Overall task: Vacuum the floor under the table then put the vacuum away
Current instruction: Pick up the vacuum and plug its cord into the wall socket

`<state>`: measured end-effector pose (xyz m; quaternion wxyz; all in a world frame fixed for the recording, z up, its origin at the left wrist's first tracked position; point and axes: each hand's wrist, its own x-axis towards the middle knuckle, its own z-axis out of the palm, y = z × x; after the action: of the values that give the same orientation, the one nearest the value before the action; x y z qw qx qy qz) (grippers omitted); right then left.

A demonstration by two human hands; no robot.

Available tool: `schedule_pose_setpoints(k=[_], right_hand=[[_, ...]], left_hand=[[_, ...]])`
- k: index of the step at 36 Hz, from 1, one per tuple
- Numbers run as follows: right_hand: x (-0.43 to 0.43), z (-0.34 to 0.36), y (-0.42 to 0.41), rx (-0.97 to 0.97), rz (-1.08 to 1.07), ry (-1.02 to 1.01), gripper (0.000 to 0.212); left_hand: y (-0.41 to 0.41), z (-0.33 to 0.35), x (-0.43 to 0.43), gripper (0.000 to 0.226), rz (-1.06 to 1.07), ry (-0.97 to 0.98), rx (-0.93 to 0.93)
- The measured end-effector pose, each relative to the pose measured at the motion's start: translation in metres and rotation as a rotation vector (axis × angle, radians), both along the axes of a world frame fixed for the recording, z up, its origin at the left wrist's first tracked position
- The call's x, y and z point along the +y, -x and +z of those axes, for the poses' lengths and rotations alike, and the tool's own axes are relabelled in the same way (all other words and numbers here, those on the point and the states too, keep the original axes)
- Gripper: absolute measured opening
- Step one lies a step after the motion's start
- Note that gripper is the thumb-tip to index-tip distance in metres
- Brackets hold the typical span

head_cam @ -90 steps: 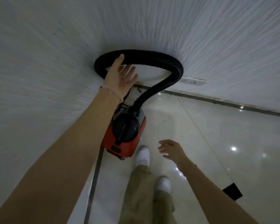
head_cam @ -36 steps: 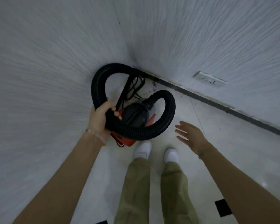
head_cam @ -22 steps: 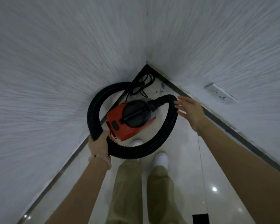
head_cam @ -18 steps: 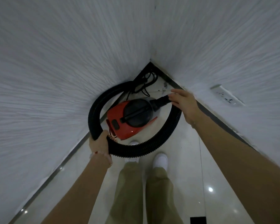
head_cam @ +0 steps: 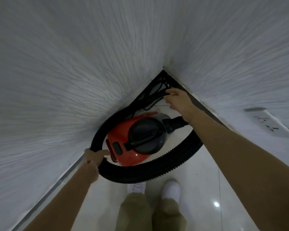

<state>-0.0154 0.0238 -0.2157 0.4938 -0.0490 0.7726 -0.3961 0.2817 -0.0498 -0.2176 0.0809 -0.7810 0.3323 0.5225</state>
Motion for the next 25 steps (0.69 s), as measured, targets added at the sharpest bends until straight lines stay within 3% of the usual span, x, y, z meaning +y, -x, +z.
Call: schedule_pose_setpoints(k=[4, 8, 13, 17, 22, 25], right_hand=[[-0.003, -0.018, 0.005, -0.003, 0.031, -0.026, 0.043], [-0.005, -0.027, 0.003, -0.038, 0.028, -0.038, 0.041], [-0.007, -0.037, -0.003, -0.098, -0.012, -0.034, 0.04], [-0.008, -0.045, -0.008, -0.073, 0.009, -0.042, 0.04], [-0.01, -0.057, -0.018, 0.007, 0.095, -0.043, 0.041], [-0.014, -0.066, -0.024, 0.015, 0.136, -0.047, 0.039]], left_hand=[[0.002, -0.015, -0.023, 0.048, -0.116, 0.029, 0.011], [0.014, -0.018, -0.037, 0.065, -0.331, 0.049, 0.046], [0.012, -0.009, -0.028, 0.05, -0.333, 0.003, 0.113], [0.001, 0.011, -0.003, 0.037, -0.202, -0.006, 0.118], [-0.036, 0.028, 0.028, 0.023, 0.132, 0.004, 0.091], [-0.053, 0.038, 0.042, 0.026, 0.29, 0.022, 0.112]])
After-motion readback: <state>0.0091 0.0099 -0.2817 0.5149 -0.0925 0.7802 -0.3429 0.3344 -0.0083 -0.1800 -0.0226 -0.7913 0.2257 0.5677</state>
